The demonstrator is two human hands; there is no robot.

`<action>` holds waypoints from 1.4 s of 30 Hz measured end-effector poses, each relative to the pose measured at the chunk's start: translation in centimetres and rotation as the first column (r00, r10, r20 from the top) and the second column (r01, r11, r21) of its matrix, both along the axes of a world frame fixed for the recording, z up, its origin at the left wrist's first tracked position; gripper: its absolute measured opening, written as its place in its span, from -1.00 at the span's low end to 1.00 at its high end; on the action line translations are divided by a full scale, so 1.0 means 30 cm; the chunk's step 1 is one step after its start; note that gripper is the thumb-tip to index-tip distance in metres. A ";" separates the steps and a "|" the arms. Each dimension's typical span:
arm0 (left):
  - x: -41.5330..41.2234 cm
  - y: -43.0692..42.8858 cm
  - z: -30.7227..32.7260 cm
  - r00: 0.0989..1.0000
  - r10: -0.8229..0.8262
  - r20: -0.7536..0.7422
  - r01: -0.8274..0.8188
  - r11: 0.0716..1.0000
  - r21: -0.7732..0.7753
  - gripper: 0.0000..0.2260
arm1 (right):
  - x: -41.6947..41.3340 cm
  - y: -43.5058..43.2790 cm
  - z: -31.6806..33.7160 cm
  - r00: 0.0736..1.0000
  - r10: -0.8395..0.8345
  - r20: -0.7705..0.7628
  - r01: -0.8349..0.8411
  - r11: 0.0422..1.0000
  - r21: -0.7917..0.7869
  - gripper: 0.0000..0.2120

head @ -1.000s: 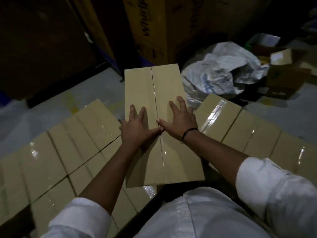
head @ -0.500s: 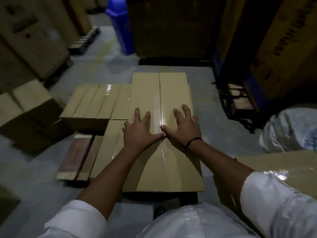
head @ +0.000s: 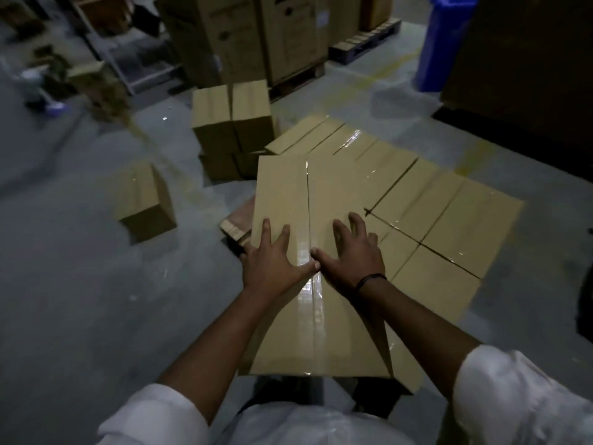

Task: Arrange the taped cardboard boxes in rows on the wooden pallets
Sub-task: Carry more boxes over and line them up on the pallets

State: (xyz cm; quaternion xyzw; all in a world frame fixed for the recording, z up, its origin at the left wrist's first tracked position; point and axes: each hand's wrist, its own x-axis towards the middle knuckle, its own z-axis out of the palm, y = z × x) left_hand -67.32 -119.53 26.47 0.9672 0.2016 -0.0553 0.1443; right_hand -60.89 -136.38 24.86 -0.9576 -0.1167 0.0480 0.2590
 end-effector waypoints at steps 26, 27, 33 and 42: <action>0.249 1.222 0.058 0.989 0.022 0.147 -0.034 0.996 0.081 -0.06 | 0.296 1.222 0.042 0.998 0.035 0.044 -0.038 0.997 0.062 -0.19; 0.281 1.253 0.064 0.989 -0.002 0.146 -0.012 0.995 0.095 -0.07 | 0.315 1.247 0.037 0.999 0.020 0.045 -0.023 0.997 0.069 -0.20; 0.482 1.406 0.020 0.990 -0.119 0.074 0.110 0.986 0.123 -0.10 | 0.461 1.382 -0.058 0.997 -0.072 0.032 0.070 0.996 0.062 -0.22; 0.817 1.587 -0.103 0.982 -0.189 -0.011 0.190 0.976 0.108 -0.13 | 0.723 1.562 -0.214 0.977 -0.193 -0.087 0.200 0.976 0.080 -0.21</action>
